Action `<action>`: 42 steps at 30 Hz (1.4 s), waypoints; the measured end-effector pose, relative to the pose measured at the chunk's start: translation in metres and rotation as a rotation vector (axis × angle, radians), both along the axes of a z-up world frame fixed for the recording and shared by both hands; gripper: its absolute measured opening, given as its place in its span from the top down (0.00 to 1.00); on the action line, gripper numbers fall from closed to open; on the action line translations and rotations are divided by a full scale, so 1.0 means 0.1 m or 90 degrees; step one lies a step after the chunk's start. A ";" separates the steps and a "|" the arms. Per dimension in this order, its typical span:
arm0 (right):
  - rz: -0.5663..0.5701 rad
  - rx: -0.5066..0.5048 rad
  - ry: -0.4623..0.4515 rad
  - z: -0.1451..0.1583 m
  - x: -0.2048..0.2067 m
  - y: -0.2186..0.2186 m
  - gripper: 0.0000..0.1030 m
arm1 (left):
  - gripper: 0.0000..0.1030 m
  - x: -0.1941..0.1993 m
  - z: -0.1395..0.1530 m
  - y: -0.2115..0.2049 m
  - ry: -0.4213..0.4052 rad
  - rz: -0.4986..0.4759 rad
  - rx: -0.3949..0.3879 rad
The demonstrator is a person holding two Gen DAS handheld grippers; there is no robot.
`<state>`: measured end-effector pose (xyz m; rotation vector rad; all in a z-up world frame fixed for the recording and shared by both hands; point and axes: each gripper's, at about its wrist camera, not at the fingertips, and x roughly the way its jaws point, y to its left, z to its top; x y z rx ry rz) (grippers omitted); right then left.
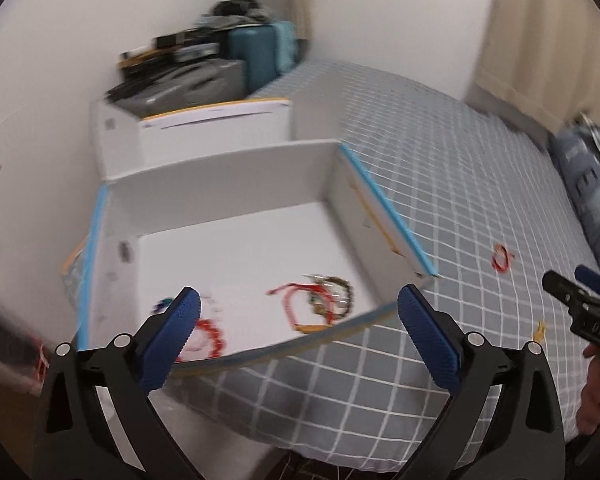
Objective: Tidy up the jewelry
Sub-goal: 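Withdraw both tools from the box toward the remaining red cord and yellow beads, then grasp the red cord bracelet with the left tool while the right tool grasps the yellow beads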
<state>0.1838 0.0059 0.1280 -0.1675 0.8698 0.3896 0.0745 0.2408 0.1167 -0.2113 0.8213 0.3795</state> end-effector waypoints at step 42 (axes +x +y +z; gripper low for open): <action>-0.191 -0.026 0.138 -1.29 0.52 -1.88 0.14 | 0.06 2.09 -1.11 -2.16 0.055 -0.245 0.000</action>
